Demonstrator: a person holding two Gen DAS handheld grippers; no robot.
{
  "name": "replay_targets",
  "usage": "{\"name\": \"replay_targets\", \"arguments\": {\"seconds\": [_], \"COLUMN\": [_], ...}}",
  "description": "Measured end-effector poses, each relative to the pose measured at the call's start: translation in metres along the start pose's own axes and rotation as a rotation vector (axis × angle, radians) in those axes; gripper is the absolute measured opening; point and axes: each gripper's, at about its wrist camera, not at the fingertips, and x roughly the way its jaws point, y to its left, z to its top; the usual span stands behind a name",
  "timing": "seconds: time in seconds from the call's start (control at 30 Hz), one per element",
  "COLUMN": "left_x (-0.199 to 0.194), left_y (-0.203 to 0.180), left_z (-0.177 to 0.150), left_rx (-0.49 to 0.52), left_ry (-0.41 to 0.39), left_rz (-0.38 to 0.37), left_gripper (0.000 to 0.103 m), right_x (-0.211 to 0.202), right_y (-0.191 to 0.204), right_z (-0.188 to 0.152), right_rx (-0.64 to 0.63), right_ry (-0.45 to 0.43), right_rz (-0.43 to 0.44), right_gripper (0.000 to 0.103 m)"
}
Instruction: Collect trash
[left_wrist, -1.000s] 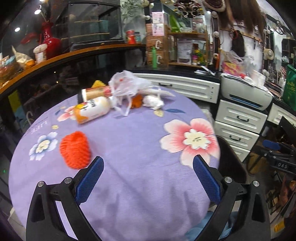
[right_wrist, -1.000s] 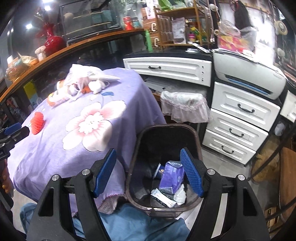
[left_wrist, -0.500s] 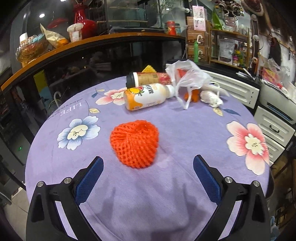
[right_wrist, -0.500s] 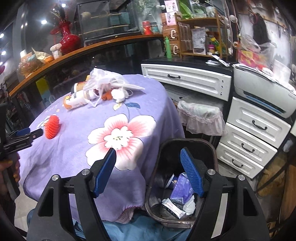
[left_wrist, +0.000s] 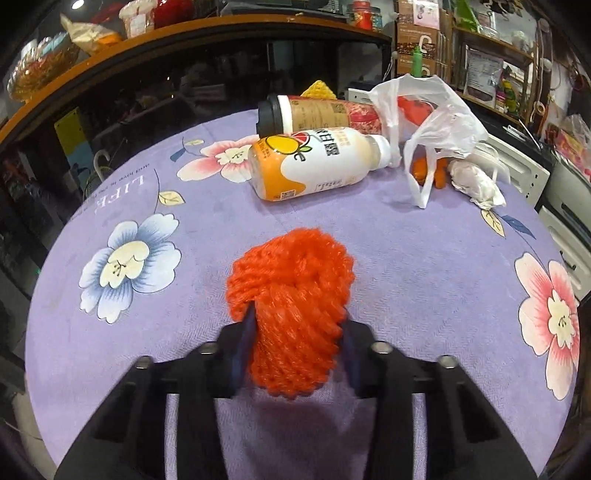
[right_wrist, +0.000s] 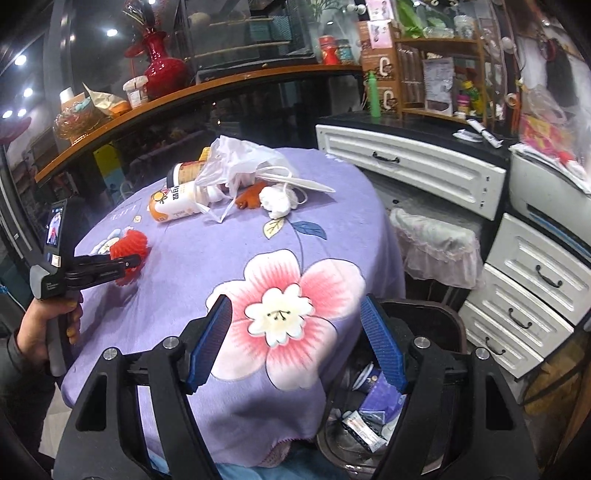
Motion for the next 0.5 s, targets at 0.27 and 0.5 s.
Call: {"name": "replay_targets", "arguments": {"seconds": [0.27,0.5], "left_x": [-0.021,-0.051], "left_y": [0.012,0.008], "left_z": [-0.004,-0.003], "left_rx": [-0.053,-0.047], "left_ry": [-0.068,-0.149], "left_rz": [-0.050,-0.106], "left_gripper": [0.023,0.023], "right_x": [0.035,0.069], "right_y": [0.018,0.059], "right_z": [0.030,0.075], "right_rx": [-0.043,-0.142], "right_ry": [0.012,-0.027], "right_rz": [0.074,0.088], "right_gripper": [0.072,0.072]}}
